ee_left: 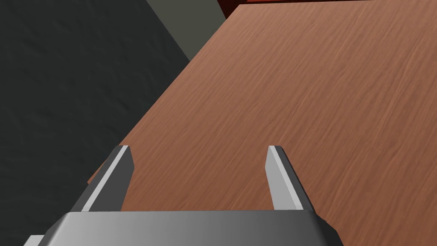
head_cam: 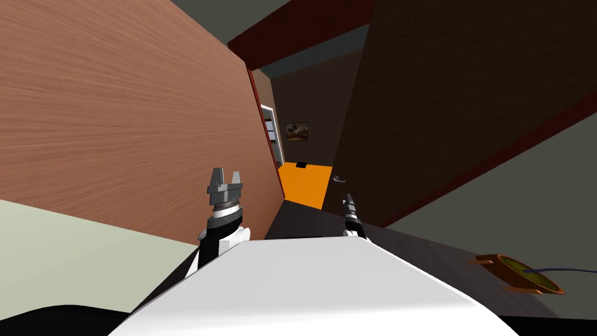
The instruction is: Pull the door open
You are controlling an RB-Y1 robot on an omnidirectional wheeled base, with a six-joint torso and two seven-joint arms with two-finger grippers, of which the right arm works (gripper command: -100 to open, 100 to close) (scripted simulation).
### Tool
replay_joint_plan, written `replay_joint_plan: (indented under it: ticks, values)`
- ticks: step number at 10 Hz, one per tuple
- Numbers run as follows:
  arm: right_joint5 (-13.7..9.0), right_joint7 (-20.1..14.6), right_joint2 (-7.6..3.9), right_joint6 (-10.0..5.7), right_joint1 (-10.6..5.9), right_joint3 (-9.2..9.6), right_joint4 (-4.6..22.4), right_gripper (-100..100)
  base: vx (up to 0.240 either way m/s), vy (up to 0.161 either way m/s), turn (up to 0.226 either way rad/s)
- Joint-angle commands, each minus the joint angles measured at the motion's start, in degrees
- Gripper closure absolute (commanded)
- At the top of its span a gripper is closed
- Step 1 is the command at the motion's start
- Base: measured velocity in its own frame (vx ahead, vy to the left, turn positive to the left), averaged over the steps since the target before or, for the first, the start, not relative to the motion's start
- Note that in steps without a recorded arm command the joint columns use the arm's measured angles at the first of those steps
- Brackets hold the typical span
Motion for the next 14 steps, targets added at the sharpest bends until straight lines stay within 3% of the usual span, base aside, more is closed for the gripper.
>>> replay_joint_plan:
  ticks: [1,4,7,9,12,13,14]
  values:
    - [-0.4,0.0,-0.02,-0.34,-0.59,-0.12,2.0,-100,0.092,-0.026,0.054]
    - [-1.5,-0.2,-0.32,-1.18,-2.03,-0.43,7.1,-100,0.133,-0.068,0.078]
    - [-2.1,-0.3,-0.50,-1.71,-2.93,-0.62,10.3,-100,0.106,-0.060,0.056]
    - [-2.1,-0.2,-0.41,-1.72,-3.16,-0.66,10.5,-100,0.077,-0.030,0.022]
    - [-2.9,-2.8,-2.89,-3.28,-2.31,-1.48,12.7,-100,0.155,-0.005,0.101]
    - [-2.9,-2.8,-2.89,-3.28,-2.31,-1.48,12.7,-100,0.156,-0.005,0.030]
    - [-3.4,-4.5,-4.49,-4.25,-1.71,-2.00,14.0,-100,0.147,-0.006,0.126]
